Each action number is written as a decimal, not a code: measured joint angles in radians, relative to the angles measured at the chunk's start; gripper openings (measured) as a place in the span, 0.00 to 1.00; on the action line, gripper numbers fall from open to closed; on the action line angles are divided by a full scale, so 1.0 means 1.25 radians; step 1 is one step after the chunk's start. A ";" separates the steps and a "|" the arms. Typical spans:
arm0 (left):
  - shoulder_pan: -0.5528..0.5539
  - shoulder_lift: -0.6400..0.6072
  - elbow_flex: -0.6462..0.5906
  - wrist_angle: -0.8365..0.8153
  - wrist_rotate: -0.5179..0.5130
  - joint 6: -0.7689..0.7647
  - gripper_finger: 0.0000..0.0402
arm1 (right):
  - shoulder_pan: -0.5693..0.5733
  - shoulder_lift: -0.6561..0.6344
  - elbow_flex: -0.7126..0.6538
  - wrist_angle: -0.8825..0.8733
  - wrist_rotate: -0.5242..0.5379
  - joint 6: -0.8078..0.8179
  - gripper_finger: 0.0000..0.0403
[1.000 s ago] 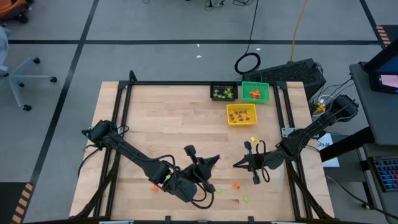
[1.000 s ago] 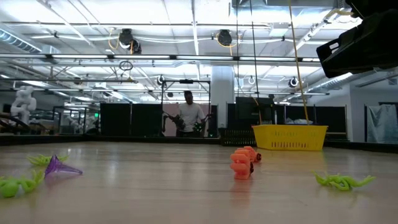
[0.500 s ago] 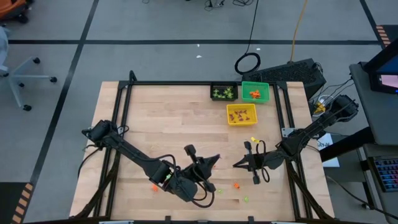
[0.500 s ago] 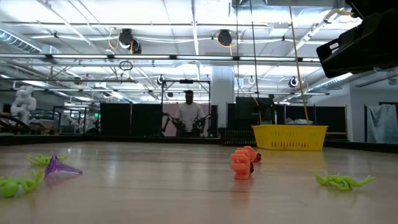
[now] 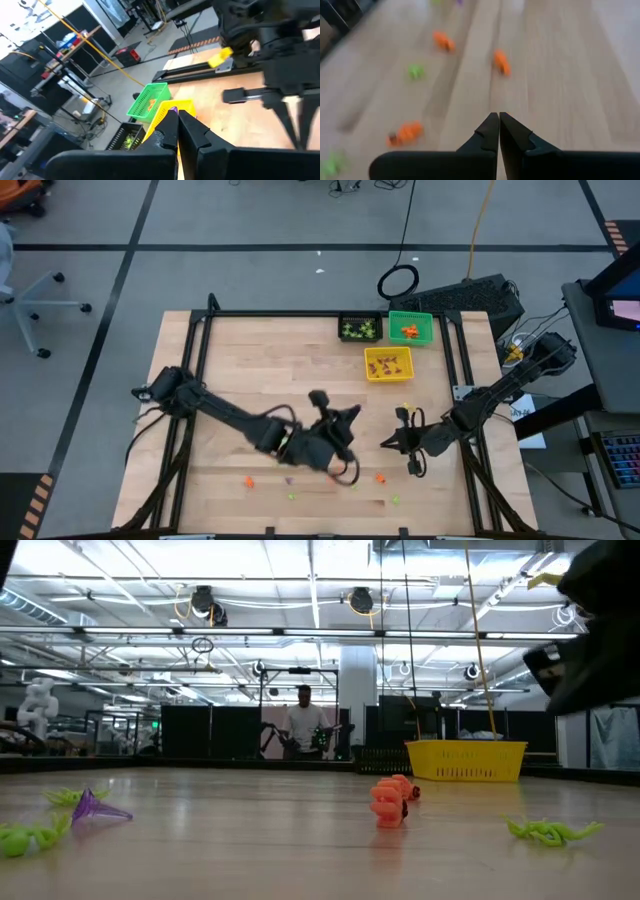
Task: Sort Halloween decoration
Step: Put the violet witch hat toy into the yellow basket
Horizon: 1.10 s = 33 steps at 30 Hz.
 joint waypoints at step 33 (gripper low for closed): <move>0.367 0.230 -0.001 0.260 0.464 0.265 0.00 | 0.180 -0.183 0.000 -0.284 0.047 0.227 0.00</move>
